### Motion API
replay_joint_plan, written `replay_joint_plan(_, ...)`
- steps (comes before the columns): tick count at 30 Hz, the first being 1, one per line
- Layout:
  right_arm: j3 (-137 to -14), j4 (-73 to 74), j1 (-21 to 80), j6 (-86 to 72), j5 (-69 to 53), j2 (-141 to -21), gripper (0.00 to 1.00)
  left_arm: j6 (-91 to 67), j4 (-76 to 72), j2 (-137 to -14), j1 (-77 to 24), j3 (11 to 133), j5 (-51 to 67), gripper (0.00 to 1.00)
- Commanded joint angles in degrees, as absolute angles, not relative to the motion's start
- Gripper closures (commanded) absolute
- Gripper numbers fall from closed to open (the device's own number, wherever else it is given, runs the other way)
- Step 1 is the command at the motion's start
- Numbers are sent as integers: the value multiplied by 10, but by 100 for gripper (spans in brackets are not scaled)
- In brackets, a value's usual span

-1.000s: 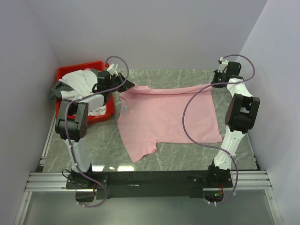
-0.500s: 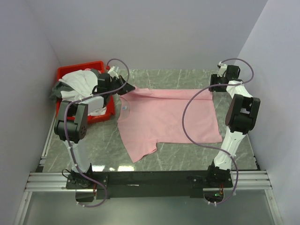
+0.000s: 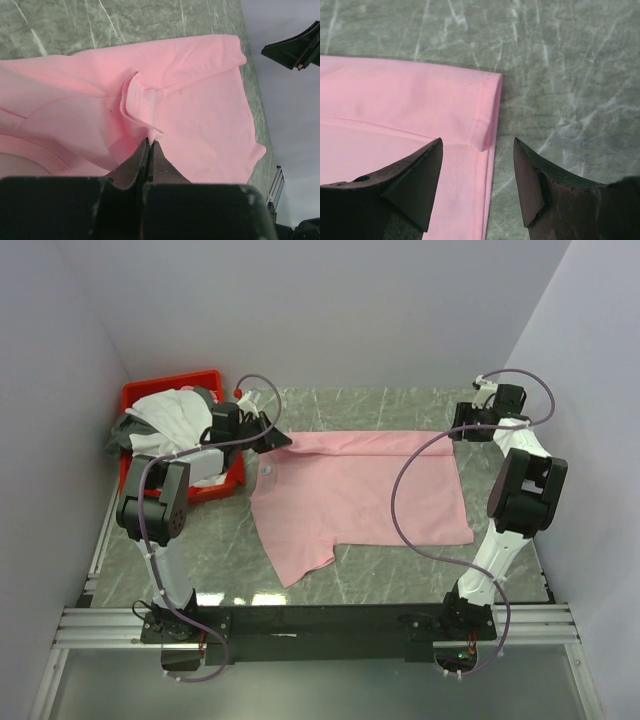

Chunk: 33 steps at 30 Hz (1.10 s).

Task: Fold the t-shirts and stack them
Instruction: Fold the tshirt

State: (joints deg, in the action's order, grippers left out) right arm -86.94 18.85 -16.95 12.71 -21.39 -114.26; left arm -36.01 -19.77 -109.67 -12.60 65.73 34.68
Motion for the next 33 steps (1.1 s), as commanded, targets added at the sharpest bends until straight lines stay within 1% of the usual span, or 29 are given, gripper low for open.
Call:
replay_joint_plan(1,-858,195,-178,135,-272,-1114,35,-342,-200,-1071,-134,657,361,99)
replay_joint_plan(8,-841,198,-180,138,-287,-1114,34,-330,-180,-1067,-137,654,350,99)
replay_joint_plan(11,-835,197,-180,140,-292,-1111,34,-323,-161,-1065,-140,656,345,96)
replay_joint_plan(12,-834,196,-180,140,-294,-1109,34,-315,-150,-1065,-141,657,345,86)
replay_joint_plan(15,-830,198,-181,140,-300,-1098,34,-284,-93,-1056,-146,665,346,68)
replay_joint_plan(17,-824,196,-182,138,-302,-1093,34,-264,-63,-1021,-154,655,328,61)
replay_joint_plan(18,-822,196,-181,141,-303,-1090,34,-240,-53,-1004,-158,651,314,55)
replay_joint_plan(19,-819,196,-182,141,-306,-1085,34,-226,-46,-965,-171,647,294,52)
replay_joint_plan(22,-812,192,-183,140,-309,-1075,34,-178,-21,-907,-189,659,264,40)
replay_joint_plan(24,-810,193,-183,138,-314,-1071,34,-159,-2,-917,-188,678,256,33)
replay_joint_plan(27,-804,198,-183,141,-323,-1064,34,-119,91,-980,-180,768,264,32)
replay_joint_plan(28,-798,199,-183,144,-330,-1060,33,-106,149,-1032,-176,821,279,27)
replay_joint_plan(30,-792,208,-184,156,-340,-1047,33,-85,184,-1092,-178,863,291,24)
replay_joint_plan(33,-776,218,-185,174,-359,-1029,33,-60,226,-1128,-189,913,263,24)
